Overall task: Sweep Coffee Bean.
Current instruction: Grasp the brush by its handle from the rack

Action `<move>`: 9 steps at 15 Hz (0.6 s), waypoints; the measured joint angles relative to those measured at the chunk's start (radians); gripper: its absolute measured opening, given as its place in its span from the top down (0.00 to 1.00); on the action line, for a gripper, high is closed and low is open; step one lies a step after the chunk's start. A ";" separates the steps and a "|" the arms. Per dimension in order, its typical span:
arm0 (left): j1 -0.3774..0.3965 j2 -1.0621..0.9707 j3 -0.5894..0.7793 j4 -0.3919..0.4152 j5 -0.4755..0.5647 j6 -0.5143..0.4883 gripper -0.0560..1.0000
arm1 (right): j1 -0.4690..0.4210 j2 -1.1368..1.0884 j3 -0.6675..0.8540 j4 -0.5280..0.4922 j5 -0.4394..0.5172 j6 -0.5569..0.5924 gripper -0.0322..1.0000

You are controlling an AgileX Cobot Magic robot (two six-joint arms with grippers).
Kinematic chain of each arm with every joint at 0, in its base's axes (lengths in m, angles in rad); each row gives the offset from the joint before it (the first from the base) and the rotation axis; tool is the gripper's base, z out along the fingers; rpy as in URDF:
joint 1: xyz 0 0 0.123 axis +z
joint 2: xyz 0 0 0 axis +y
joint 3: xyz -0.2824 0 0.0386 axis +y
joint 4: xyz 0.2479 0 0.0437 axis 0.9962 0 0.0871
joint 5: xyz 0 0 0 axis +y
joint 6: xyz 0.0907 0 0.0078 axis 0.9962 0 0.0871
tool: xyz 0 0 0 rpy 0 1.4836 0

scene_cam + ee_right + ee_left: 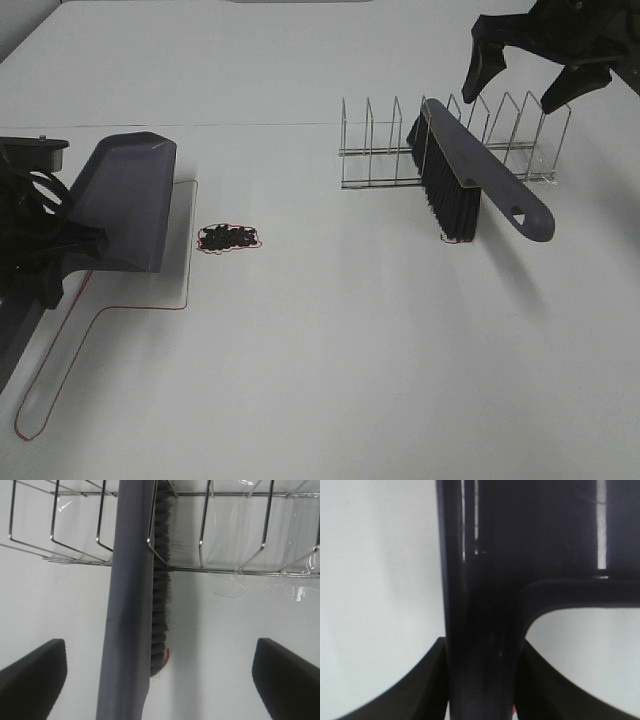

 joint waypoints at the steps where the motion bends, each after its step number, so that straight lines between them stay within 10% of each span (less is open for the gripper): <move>1: 0.000 0.000 0.000 0.002 0.000 0.000 0.63 | 0.001 0.014 0.000 -0.004 -0.010 0.000 0.07; 9: 0.000 0.000 0.000 0.002 -0.001 0.000 0.63 | 0.128 0.065 -0.004 -0.299 -0.091 0.003 0.07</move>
